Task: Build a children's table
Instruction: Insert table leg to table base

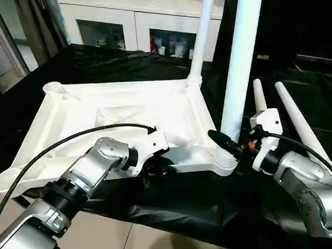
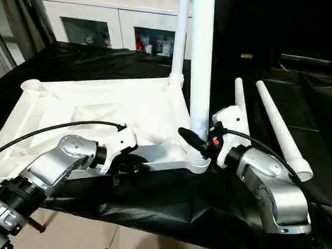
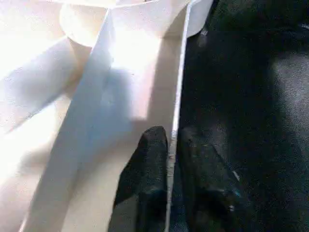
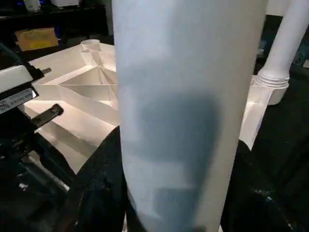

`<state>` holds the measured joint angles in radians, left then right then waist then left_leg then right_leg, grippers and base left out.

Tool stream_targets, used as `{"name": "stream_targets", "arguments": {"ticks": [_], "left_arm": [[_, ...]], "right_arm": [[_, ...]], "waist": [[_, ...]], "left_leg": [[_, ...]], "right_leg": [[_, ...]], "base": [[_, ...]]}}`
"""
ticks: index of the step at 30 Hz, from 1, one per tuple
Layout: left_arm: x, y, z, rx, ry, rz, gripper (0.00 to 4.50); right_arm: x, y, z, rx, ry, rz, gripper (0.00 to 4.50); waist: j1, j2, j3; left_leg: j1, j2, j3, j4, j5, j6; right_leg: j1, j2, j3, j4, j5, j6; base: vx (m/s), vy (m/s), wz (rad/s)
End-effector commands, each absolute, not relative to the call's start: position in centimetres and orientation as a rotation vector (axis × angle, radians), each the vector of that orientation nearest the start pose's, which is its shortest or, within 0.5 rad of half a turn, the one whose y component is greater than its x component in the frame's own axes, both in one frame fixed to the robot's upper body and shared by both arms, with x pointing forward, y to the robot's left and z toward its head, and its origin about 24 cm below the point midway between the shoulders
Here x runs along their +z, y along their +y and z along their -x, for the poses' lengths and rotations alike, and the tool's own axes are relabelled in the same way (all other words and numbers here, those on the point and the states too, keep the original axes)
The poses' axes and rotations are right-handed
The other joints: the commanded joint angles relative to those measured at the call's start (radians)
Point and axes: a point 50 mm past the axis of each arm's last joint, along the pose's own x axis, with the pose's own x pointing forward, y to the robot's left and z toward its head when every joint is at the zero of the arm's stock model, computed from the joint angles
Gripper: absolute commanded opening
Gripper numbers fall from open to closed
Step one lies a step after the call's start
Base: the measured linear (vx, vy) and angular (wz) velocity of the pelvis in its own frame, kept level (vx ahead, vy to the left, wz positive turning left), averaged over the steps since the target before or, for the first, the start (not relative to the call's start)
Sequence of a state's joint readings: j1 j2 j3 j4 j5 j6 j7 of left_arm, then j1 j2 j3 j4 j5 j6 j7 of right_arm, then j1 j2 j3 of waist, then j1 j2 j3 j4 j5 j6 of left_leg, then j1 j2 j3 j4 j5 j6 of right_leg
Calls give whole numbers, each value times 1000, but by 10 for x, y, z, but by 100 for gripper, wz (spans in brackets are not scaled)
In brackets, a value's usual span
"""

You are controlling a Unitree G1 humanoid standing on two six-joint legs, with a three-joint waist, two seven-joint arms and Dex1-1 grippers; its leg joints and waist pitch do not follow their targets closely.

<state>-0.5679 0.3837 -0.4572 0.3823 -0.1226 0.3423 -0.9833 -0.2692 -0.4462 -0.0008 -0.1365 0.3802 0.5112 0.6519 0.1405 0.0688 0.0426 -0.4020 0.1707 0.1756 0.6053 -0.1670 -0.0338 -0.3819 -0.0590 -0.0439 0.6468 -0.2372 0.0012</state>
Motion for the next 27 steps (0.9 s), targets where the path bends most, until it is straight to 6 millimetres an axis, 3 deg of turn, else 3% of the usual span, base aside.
{"name": "stream_targets", "arguments": {"ticks": [1, 5, 12, 13, 14, 15, 16, 17, 18, 20, 21, 22, 24, 25, 27], "left_arm": [[55, 103, -309, -1268, 500, -376, 32], [54, 104, -309, -1277, 506, -375, 7], [47, 111, -305, -1288, 546, -391, 7], [45, 118, -303, -1283, 555, -398, 7], [45, 126, -301, -1273, 554, -405, 7], [46, 136, -300, -1263, 548, -409, 7], [46, 141, -298, -1257, 543, -412, 0], [47, 147, -298, -1249, 537, -422, 0], [49, 155, -297, -1242, 526, -435, 0], [56, 171, -294, -1236, 499, -430, 0], [58, 175, -293, -1234, 493, -415, 0], [60, 178, -293, -1228, 492, -409, 0], [60, 183, -293, -1212, 505, -426, 0], [59, 186, -294, -1204, 514, -436, 0], [59, 187, -294, -1198, 522, -437, 0]], "right_arm": [[120, -170, -285, 750, 113, 71, 191], [120, -169, -285, 750, 110, 71, 191], [122, -165, -289, 754, 94, 22, 191], [122, -163, -290, 762, 91, -4, 191], [123, -161, -292, 775, 91, -28, 191], [123, -160, -294, 787, 91, -54, 191], [123, -159, -295, 794, 92, -70, 190], [123, -159, -296, 798, 93, -84, 190], [123, -160, -299, 803, 95, -98, 190], [120, -158, -306, 829, 115, -125, 190], [118, -156, -308, 841, 124, -133, 190], [117, -155, -310, 857, 135, -137, 190], [114, -150, -311, 902, 162, -136, 190], [111, -148, -311, 927, 181, -130, 190], [109, -146, -312, 942, 198, -127, 189]], "waist": [[-4, -4, -71], [-5, -3, -71], [-19, -4, -69], [-21, -13, -69], [-27, -10, -70], [-32, -27, -68], [-33, -16, -68], [-37, -28, -67], [-34, -23, -68], [-44, -39, -63], [-44, -33, -65], [-48, -39, -64], [-44, -34, -62], [-43, -41, -63], [-41, -41, -63]], "left_leg": [[26, 54, -26, -57, -126, 25], [26, 55, -28, -59, -137, 18], [25, 55, -28, -62, -150, 19], [25, 55, -27, -63, -148, 21], [21, 53, -29, -62, -140, 26], [20, 54, -26, -64, -136, 31], [21, 53, -26, -63, -129, 37], [21, 53, -23, -63, -126, 43], [22, 52, -25, -61, -126, 44], [19, 54, -22, -67, -129, 43], [20, 54, -25, -65, -132, 37], [24, 56, -23, -69, -136, 32], [30, 57, -21, -68, -139, 29], [29, 57, -21, -68, -131, 32], [29, 57, -19, -68, -122, 36]], "right_leg": [[40, -83, 43, -74, 38, -213], [42, -85, 43, -76, 22, -212], [42, -85, 42, -77, -2, -217], [43, -84, 42, -78, 3, -217], [44, -87, 41, -74, 9, -223], [45, -85, 41, -77, 8, -220], [42, -86, 42, -74, 6, -223], [42, -85, 41, -76, -2, -222], [42, -88, 41, -75, -9, -224], [38, -87, 39, -79, -59, -219], [39, -88, 38, -72, -61, -224], [36, -85, 37, -75, -63, -227], [30, -84, 39, -73, -44, -234], [33, -84, 39, -69, -16, -239], [33, -87, 41, -68, 12, -240]], "base": [[0, 0, 0], [0, 0, 0], [0, 0, 0], [0, 0, 0], [0, 0, 0], [0, 0, 0], [0, 0, 0], [0, 0, 0], [0, 0, 0], [0, 0, 0], [0, 0, 0], [0, 0, 0], [0, 0, 0], [0, 0, 0], [0, 0, 0]]}}
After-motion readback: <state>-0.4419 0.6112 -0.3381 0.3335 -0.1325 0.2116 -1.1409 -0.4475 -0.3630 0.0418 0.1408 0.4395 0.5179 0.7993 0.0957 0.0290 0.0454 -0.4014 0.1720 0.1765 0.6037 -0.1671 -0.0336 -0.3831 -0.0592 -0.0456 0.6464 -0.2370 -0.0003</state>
